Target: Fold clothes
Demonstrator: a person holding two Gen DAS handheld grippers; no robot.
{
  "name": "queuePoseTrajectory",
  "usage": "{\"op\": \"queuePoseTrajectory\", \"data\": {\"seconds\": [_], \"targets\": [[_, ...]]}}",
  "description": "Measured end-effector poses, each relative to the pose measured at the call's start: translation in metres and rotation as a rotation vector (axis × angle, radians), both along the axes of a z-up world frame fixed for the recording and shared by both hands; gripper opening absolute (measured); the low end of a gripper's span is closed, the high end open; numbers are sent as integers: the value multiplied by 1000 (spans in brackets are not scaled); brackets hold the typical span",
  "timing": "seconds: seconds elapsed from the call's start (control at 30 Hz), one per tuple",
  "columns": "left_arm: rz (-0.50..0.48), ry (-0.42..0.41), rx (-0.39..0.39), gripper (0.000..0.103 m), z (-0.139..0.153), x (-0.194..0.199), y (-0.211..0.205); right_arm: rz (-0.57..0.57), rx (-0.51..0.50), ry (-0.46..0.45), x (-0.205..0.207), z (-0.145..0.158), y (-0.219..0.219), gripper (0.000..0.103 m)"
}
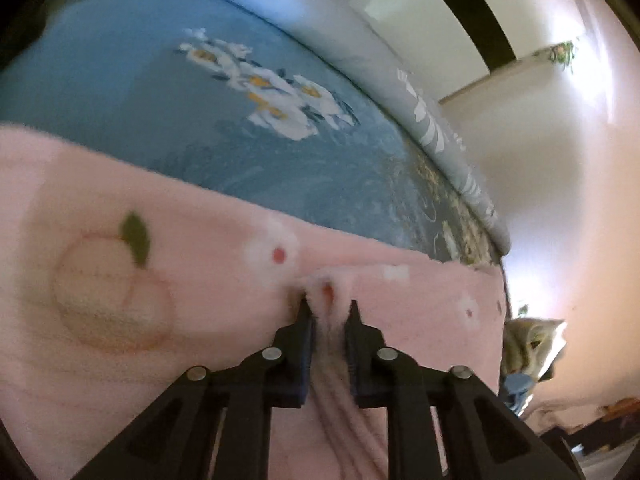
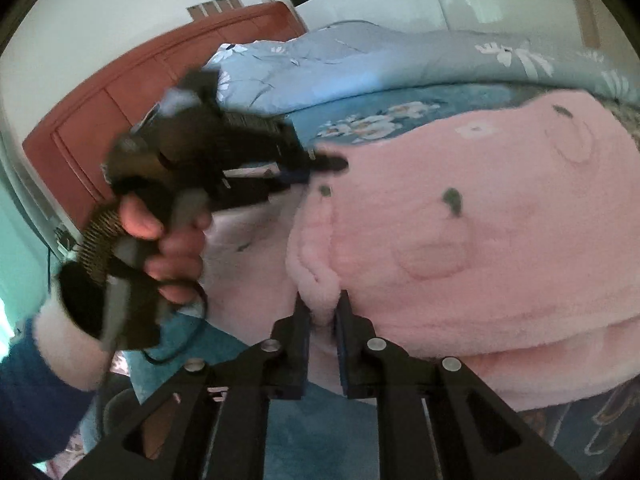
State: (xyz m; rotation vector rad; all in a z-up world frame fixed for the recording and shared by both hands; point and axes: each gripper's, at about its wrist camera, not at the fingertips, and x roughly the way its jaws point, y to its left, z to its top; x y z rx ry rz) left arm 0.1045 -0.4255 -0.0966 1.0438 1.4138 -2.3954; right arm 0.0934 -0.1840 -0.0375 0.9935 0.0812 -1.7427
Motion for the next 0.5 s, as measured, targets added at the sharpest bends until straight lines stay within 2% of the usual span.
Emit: {"op": "queuePoseTrajectory", "data": {"seconds": [0.1,0.17,0.23,0.27,0.33,0.43,0.5], "targets": [[-15,-1,-10,20,9,4,1,4,-2,-1,-1,3,5,17],[-32,-3,-34,28,21,10,4,23,-16,11,0,11,8,34],[-29,11,-78,40,37,28,8,22,-39,38,2,19,15,43],[-24,26,-99,43,44,39,10,21,-50,51,3,22,19,44],[36,60,-142,57,58,67,10,-10,-59,65,0,26,22,44],[148,67,-191,59,69,112,8,-44,-57,66,-3,26,18,44],[230,44,-234,59,72,143,4,-43,-44,66,-1,24,9,44]]}}
